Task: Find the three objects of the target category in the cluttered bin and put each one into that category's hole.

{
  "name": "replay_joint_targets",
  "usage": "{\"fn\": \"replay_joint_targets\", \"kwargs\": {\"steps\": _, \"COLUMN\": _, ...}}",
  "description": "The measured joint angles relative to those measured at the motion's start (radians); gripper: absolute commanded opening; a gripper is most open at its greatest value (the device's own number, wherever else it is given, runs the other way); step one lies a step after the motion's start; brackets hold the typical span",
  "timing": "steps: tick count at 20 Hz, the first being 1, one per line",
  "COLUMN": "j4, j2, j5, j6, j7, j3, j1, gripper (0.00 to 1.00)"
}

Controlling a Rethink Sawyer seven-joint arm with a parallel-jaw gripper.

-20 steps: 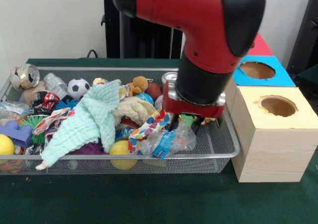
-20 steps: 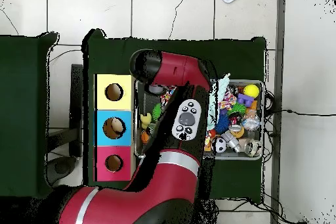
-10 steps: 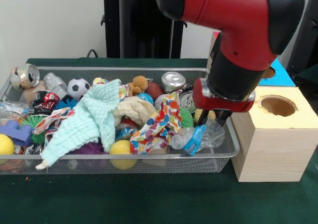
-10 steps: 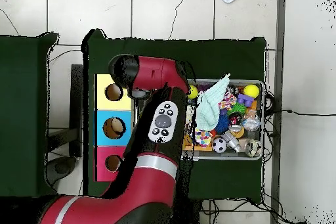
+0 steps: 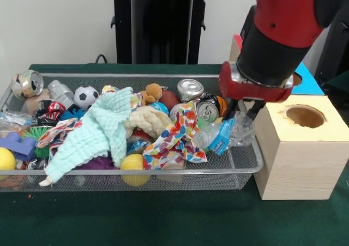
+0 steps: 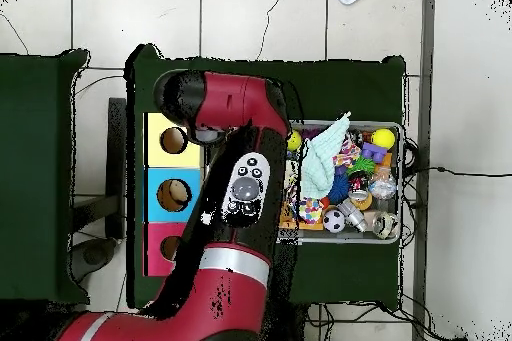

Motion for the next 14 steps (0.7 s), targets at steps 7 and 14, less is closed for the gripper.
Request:
{"fn": "replay_joint_targets", "kwargs": {"steps": 7, "j4": -0.004, "j2": -0.045, "j5": 0.000, "j6": 0.027, "j7": 0.000, "j3": -0.008, "j1": 0.000, "gripper": 0.00}}
{"fn": "replay_joint_targets", "kwargs": {"steps": 14, "j4": 0.020, "j2": -0.100, "j5": 0.001, "j6": 0.027, "j7": 0.000, "j3": -0.008, "j1": 0.007, "gripper": 0.00}}
